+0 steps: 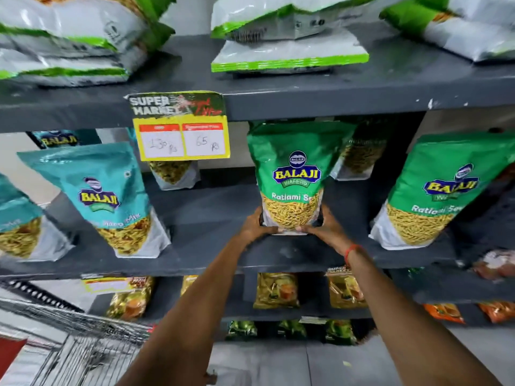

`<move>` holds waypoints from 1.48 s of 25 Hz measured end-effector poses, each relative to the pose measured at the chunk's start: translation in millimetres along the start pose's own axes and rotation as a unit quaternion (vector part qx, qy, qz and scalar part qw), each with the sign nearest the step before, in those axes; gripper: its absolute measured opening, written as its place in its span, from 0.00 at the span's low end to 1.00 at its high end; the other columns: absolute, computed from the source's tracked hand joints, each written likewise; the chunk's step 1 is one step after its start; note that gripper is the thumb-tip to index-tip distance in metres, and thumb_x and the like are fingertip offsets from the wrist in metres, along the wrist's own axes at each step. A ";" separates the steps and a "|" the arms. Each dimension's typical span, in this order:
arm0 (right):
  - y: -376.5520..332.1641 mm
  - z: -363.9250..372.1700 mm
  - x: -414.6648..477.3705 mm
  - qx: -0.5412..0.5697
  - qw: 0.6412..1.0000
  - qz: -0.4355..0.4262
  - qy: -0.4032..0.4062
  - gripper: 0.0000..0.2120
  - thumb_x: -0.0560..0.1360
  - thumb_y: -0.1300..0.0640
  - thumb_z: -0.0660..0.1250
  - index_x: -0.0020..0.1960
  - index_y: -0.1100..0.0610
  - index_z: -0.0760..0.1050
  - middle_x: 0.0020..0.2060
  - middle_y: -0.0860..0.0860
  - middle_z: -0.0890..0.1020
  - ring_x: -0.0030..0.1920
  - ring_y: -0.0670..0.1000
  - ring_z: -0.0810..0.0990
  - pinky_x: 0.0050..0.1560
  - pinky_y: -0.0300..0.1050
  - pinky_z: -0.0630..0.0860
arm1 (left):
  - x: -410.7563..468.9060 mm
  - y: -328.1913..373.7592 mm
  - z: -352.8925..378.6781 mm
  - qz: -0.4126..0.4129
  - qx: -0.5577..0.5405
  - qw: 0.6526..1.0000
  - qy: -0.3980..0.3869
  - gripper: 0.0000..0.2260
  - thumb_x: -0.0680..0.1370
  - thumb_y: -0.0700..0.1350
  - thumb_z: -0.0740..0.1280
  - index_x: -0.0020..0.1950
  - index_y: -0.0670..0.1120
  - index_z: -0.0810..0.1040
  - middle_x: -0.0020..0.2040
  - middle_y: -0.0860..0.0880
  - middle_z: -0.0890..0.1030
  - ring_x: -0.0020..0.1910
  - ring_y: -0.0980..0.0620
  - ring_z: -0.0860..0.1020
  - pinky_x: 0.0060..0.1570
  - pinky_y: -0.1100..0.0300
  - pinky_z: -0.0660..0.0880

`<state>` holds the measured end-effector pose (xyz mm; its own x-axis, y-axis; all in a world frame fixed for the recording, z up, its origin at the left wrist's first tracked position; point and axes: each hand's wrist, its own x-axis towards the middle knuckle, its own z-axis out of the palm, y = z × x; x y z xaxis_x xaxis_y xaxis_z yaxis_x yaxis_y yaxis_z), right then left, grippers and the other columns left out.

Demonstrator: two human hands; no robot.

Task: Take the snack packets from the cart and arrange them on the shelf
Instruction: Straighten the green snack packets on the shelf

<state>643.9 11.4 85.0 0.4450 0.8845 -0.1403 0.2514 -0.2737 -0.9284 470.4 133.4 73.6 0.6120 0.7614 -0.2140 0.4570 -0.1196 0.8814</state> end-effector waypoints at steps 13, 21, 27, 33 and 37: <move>16.5 -3.6 -29.7 0.015 0.999 0.026 -0.042 0.41 0.62 0.56 0.78 0.69 0.53 0.60 0.65 0.51 0.72 0.65 0.51 0.70 0.65 0.46 0.68 | -42.4 -5.9 22.4 -0.019 -0.035 0.999 -0.009 0.37 0.66 0.44 0.76 0.70 0.47 0.61 0.68 0.44 0.73 0.66 0.44 0.72 0.65 0.48 0.72; -3.6 5.9 -63.0 0.013 0.987 -0.049 0.151 0.49 0.61 0.33 0.69 0.74 0.47 0.50 0.75 0.51 0.60 0.73 0.50 0.61 0.70 0.53 0.63 | -80.7 28.8 29.1 0.102 -0.045 0.989 0.096 0.46 0.71 0.60 0.67 0.73 0.57 0.35 0.79 0.49 0.48 0.76 0.49 0.53 0.74 0.46 0.56; -19.4 11.8 -78.5 -0.082 0.897 -0.245 0.358 0.23 0.77 0.51 0.61 0.67 0.61 0.63 0.65 0.59 0.70 0.67 0.54 0.68 0.69 0.43 0.65 | -109.3 61.4 68.5 0.286 0.148 0.912 0.253 0.34 0.79 0.55 0.52 0.73 0.48 0.31 0.75 0.47 0.37 0.76 0.56 0.37 0.74 0.62 0.36; 26.1 -52.0 -86.5 -0.028 0.871 -0.129 0.474 0.40 0.70 0.52 0.73 0.73 0.62 0.55 0.71 0.63 0.60 0.72 0.60 0.61 0.72 0.56 0.63 | -71.4 97.3 153.4 0.247 0.053 0.967 0.045 0.34 0.79 0.45 0.61 0.76 0.48 0.40 0.78 0.50 0.47 0.75 0.50 0.56 0.67 0.60 0.65; 65.4 -106.7 -78.2 0.037 0.934 -0.004 0.356 0.52 0.61 0.54 0.79 0.74 0.60 0.50 0.74 0.59 0.61 0.73 0.56 0.61 0.73 0.54 0.61 | -17.7 95.9 186.2 0.104 0.016 0.993 -0.055 0.42 0.70 0.40 0.71 0.76 0.45 0.47 0.75 0.41 0.61 0.69 0.40 0.68 0.62 0.52 0.70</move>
<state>717.3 -116.0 72.0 0.9090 0.4030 0.1061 0.2080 -0.2181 -0.9535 623.6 -10.2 83.5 0.7614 0.6437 -0.0762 0.3336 -0.2884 0.8975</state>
